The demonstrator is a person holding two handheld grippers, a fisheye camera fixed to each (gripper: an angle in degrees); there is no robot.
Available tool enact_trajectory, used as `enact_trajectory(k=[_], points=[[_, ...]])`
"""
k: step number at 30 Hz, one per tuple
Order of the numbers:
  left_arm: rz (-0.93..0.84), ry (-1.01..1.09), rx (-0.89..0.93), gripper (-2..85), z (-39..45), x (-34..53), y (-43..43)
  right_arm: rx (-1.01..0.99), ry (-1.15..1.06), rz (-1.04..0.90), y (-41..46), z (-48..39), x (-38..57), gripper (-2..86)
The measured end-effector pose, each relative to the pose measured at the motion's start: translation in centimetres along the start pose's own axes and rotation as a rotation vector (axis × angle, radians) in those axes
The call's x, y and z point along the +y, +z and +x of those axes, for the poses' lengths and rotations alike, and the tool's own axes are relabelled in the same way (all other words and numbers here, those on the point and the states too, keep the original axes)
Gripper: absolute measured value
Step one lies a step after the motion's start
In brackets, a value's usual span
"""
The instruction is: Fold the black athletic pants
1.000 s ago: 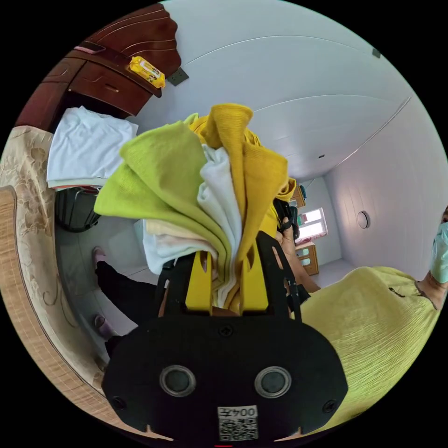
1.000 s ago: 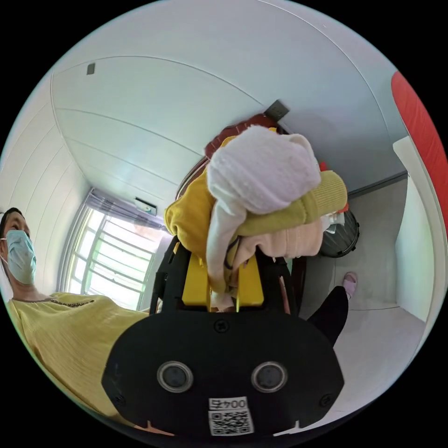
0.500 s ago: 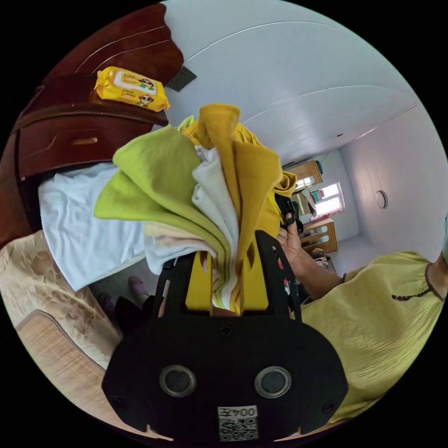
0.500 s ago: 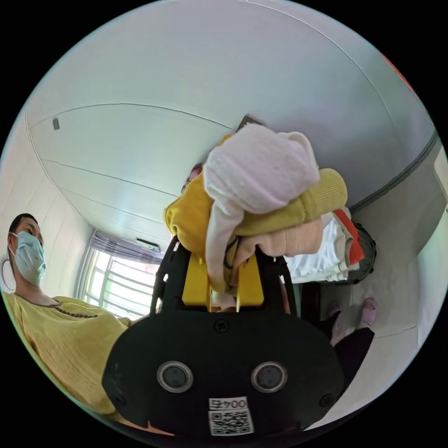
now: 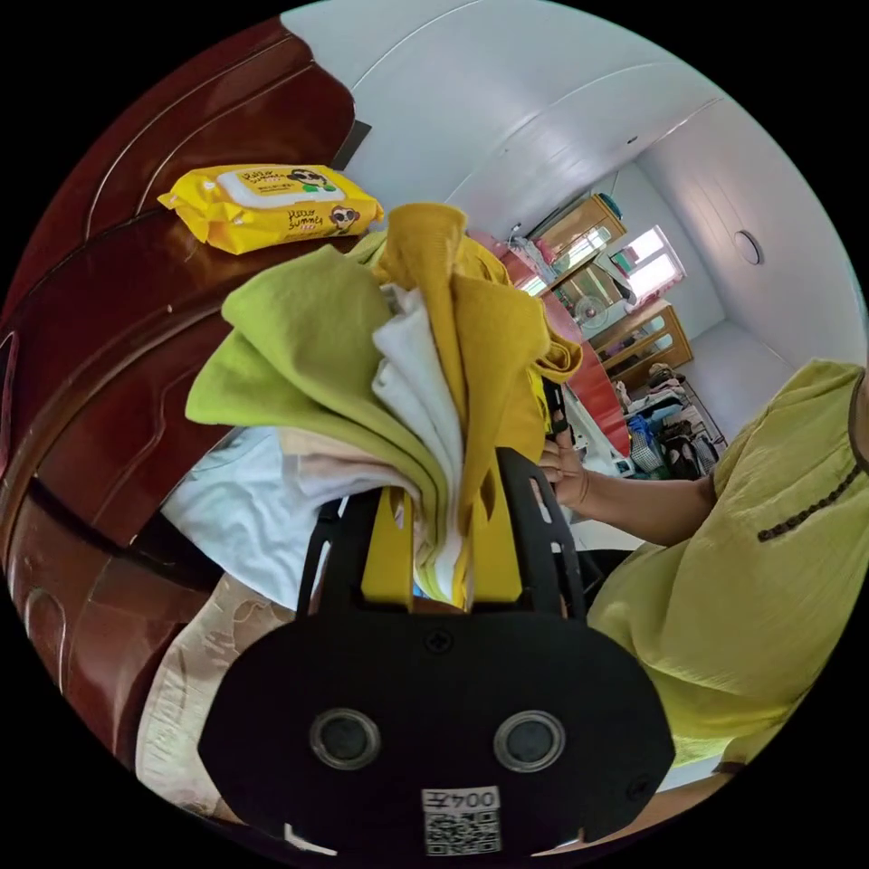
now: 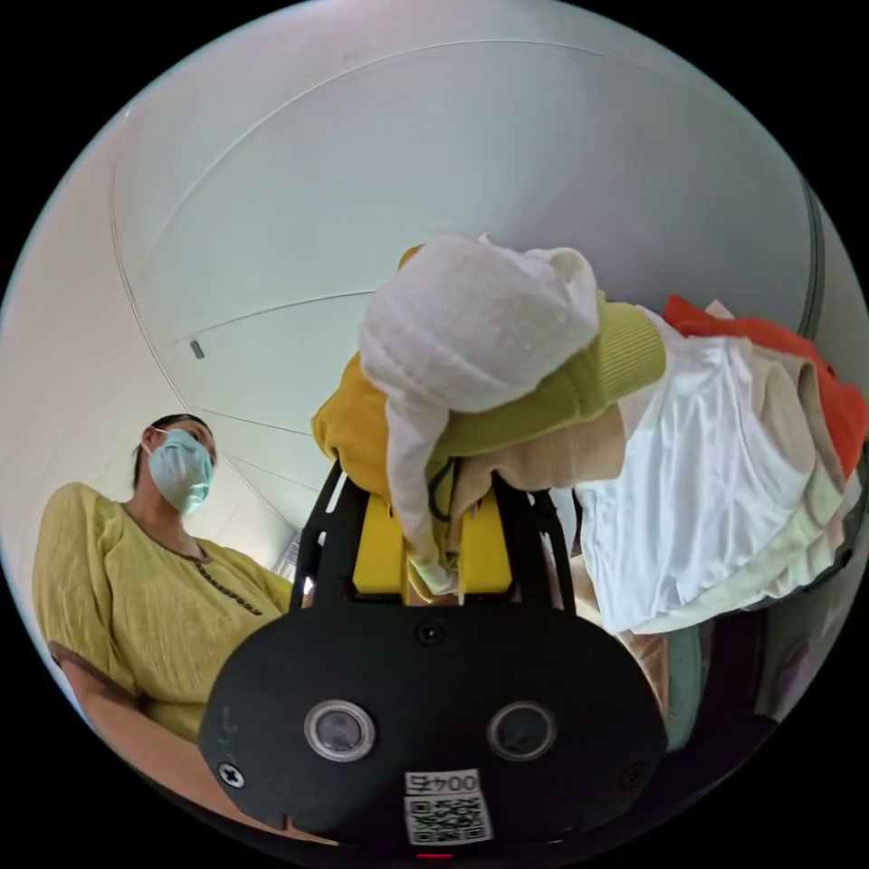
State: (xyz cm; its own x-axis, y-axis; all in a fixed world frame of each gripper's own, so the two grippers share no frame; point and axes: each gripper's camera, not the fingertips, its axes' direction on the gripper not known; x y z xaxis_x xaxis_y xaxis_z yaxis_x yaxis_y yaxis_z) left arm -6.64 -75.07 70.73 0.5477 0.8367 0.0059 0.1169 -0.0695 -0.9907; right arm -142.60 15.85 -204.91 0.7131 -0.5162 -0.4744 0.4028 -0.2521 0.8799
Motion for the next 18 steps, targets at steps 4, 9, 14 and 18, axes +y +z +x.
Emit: enact_trajectory(k=[4, 9, 14, 18], points=[[-0.039, 0.047, -0.067, 10.0, 0.9, 0.9, 2.1, -0.085, 0.007, 0.056, -0.9, 2.8, 2.0, 7.5], [-0.108, 0.100, -0.158, 9.9, 2.3, 2.2, 5.3, -0.060, 0.049, 0.085, -1.7, 5.1, 3.9, 7.5], [-0.130, 0.113, -0.237, 9.5, 2.9, 2.6, 7.1, -0.033, 0.078, 0.091, -1.8, 6.7, 4.9, 7.5], [-0.125, 0.137, -0.281, 9.2, 4.1, 2.3, 6.6, -0.033, 0.068, 0.081, -1.2, 5.8, 4.6, 7.5]])
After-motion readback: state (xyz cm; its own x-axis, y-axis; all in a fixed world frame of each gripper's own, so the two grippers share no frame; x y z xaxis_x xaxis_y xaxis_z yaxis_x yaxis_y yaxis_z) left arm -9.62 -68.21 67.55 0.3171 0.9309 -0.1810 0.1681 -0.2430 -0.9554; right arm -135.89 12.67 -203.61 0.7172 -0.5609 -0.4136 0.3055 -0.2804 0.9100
